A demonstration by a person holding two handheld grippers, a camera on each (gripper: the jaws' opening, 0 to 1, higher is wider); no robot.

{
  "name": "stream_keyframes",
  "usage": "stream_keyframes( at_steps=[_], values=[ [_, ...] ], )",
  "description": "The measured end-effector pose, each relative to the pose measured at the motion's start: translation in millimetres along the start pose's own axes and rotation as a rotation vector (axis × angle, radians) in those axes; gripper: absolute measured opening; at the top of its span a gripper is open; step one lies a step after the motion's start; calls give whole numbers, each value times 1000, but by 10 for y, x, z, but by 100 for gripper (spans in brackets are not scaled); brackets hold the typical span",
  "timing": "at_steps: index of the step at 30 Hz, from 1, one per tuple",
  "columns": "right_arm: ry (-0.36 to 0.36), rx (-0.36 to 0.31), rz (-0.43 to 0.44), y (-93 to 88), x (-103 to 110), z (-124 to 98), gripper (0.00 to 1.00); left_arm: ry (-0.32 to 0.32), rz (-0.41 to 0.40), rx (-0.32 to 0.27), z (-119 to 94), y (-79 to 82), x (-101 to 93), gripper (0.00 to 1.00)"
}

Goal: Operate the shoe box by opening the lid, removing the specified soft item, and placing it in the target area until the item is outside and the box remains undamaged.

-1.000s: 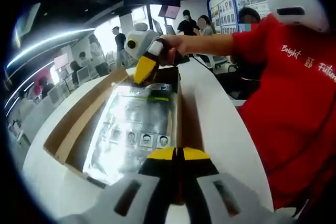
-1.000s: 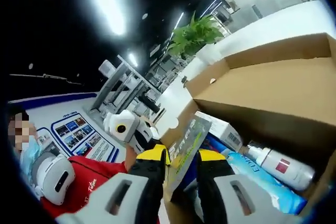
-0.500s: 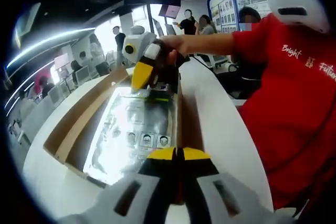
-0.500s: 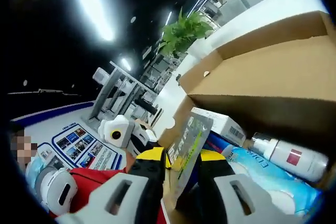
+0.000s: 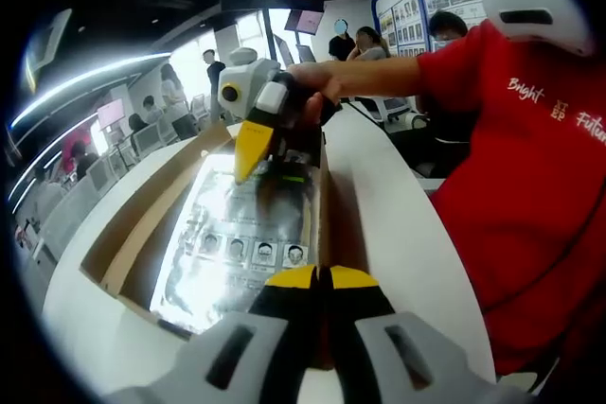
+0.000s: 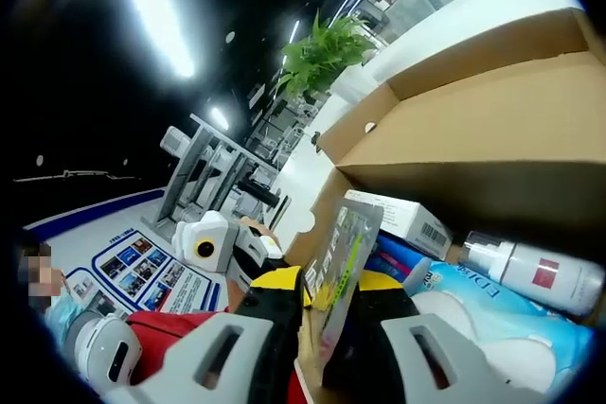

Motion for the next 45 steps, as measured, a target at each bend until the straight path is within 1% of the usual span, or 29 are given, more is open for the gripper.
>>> stream_keyframes(
  at_steps=[4, 6, 7, 9, 11, 13, 14, 20, 25, 26, 27, 29, 30, 32, 35, 38, 39, 41, 43, 45],
  values=[
    [-10, 34, -8, -43, 29, 72, 16, 3, 7, -3, -1, -5, -6, 3],
    [-13, 38, -44, -58, 59, 67, 15, 2, 6, -2, -2, -5, -7, 3],
    [-17, 39, -45, -72, 74, 68, 15, 1, 7, -3, -3, -6, -8, 3],
    [-29, 47, -49, -83, 64, 75, 12, 1, 7, -4, -3, -7, -8, 3],
    [-49, 55, -58, -100, 36, 98, 7, 0, 4, -4, -3, -7, -6, 3],
    [-49, 52, -36, -90, 10, 113, 7, 3, 4, -3, -4, -8, -4, 3],
    [-37, 53, -25, -77, 9, 114, 7, 4, 6, -5, -5, -10, -7, 3],
    [-34, 40, -25, -94, 55, 121, 7, 3, 5, -4, -6, -12, -9, 3],
    [-42, 45, -18, -95, 42, 133, 4, 3, 6, -5, -7, -14, -11, 3],
    [-41, 47, 29, -103, 55, 136, 3, 2, 4, -5, -7, -14, -9, 3],
    [-45, 47, 47, -107, 55, 133, 3, 2, 1, -7, -7, -15, -8, 3],
    [-58, 60, 56, -107, 37, 139, 2, 3, 0, -11, -7, -17, -9, 3],
    [-67, 61, 74, -96, 27, 135, 2, 2, 0, -13, -7, -18, -10, 3],
    [-55, 59, 73, -76, 28, 137, 2, 1, 0, -18, -8, -18, -6, 3],
    [-40, 53, 70, -55, 60, 109, 2, -2, -5, -17, -7, -17, -1, 2],
    [-39, 48, 56, -9, 74, 13, 2, -5, 0, -19, -6, -17, 0, 2],
    [-37, 47, 51, -40, 109, -16, 2, -7, 4, -20, -6, -17, 1, 2],
    [-34, 24, 67, -25, 112, -76, 2, -25, 11, -24, -9, -18, 14, 2],
    [-15, 25, 80, -1, 106, -112, 2, -35, 3, -25, -12, -16, 27, 1],
    [-5, 10, 67, 2, 125, -142, 2, -47, 8, -23, -9, -15, 34, 1]
  ],
)
Point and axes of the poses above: the point that each gripper's makers call its tool centre point, and the gripper's own axes: z roughly forward along the fingers, x roughly to its left, y roughly out of its top, the point moved 10 cm from there along -z, roughly backward along the fingers, and after that the axes turned 10 degrees about -z, right-handed, at the moved point
